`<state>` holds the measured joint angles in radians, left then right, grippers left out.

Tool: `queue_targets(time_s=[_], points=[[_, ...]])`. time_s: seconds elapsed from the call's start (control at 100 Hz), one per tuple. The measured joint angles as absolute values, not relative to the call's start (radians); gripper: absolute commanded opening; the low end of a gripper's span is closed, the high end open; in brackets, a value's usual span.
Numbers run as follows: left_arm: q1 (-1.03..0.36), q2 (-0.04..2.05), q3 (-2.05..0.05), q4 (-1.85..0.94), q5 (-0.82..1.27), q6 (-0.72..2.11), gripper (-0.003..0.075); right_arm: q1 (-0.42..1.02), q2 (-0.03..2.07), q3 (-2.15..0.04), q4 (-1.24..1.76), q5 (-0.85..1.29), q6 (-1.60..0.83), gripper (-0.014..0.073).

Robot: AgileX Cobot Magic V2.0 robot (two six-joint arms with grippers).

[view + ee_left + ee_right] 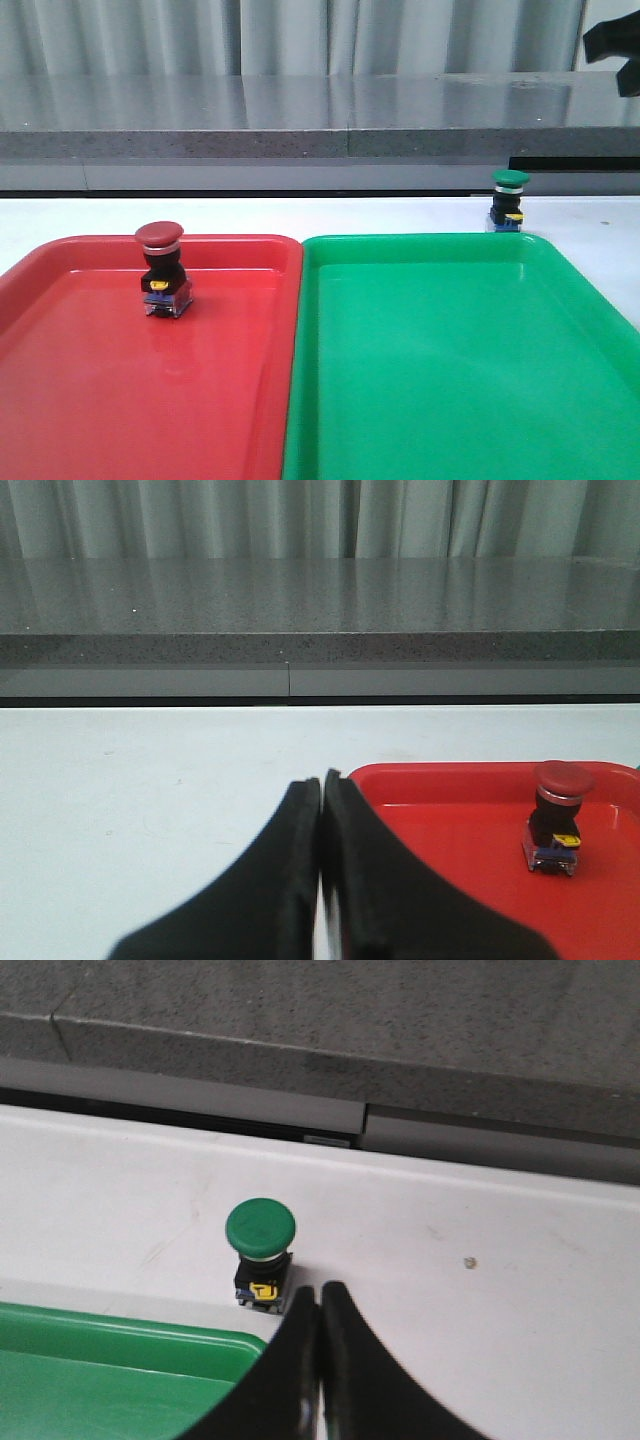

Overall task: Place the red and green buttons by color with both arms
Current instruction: 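Move the right gripper down over the green button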

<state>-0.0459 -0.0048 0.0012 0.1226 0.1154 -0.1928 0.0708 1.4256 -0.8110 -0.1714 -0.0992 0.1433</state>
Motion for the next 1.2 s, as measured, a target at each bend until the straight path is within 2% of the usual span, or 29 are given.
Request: queue_targets(time_s=[0.11, 0.3, 0.37, 0.68, 1.2], points=[[-0.046, -0.005, 0.001, 0.123, 0.115, -0.193, -0.0019, 0.094, 1.475, -0.811, -0.186, -0.129, 0.143, 0.0070], [-0.046, -0.005, 0.001, 0.123, 0.115, -0.193, -0.0019, 0.119, 1.536, -0.811, -0.188, -0.179, 0.143, 0.0505], [-0.046, -0.005, 0.001, 0.123, 0.115, -0.193, -0.0019, 0.121, 1.553, -0.811, -0.190, -0.203, 0.142, 0.0589], [-0.046, -0.005, 0.001, 0.123, 0.116, -0.193, -0.0019, 0.121, 1.655, -0.825, -0.190, -0.264, 0.142, 0.0593], [-0.046, -0.005, 0.001, 0.123, 0.116, -0.193, -0.0019, 0.121, 1.829, -1.021, -0.182, -0.230, 0.142, 0.0593]])
